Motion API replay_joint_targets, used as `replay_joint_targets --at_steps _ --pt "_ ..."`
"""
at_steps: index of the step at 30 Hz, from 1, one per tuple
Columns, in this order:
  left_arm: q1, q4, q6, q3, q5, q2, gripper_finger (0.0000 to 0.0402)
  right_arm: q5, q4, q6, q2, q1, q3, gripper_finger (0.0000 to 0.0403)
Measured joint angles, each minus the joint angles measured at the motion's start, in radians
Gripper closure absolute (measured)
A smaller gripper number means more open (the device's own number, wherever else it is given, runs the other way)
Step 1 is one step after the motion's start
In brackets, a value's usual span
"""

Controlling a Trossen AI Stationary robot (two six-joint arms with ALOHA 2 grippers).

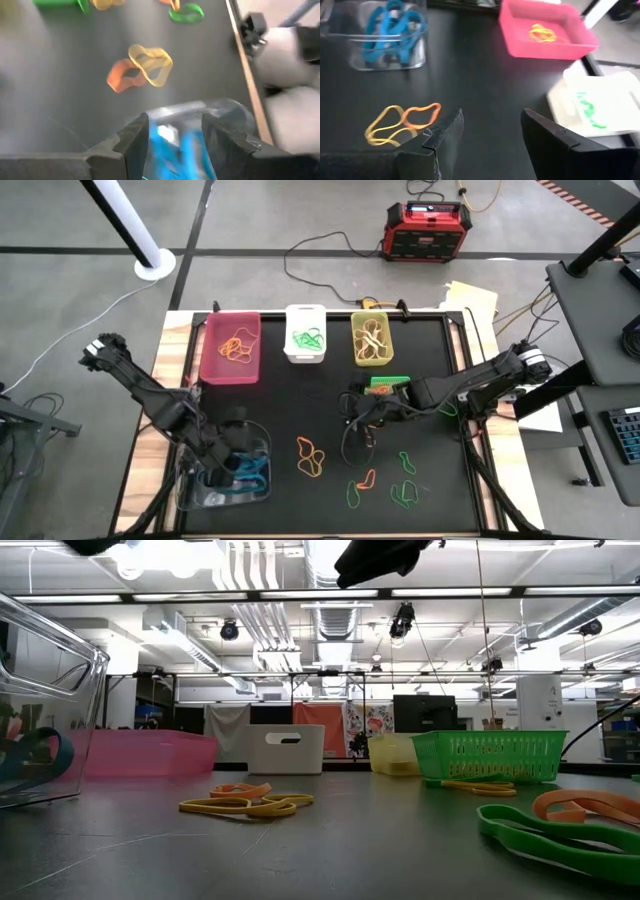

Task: Sort rubber bands into baskets
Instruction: Put the orange rubber band into the green bin

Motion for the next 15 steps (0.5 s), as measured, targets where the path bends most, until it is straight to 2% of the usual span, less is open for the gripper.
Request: replay_joint_targets --at_steps 3,6,9,15 --pt "0.004 0.034 0.197 0.008 -0.128 0.000 0.0238 -0.022 0.002 0.035 0.000 0.000 -0.013 0.0208" --pt "0.026 0.069 0.355 0.001 -0.197 -0.005 0.0239 -0.021 0.017 0.074 0.013 0.000 -0.034 0.0209" --pt "0.066 0.120 0.457 -0.013 -0.192 -0.021 0.0240 -0.021 0.028 0.104 0.045 0.000 -0.046 0.0209" --pt "0.138 0.259 0.612 -0.113 -0.084 -0.125 0.0240 -0.022 0.101 0.092 0.159 0.000 -0.041 0.0209"
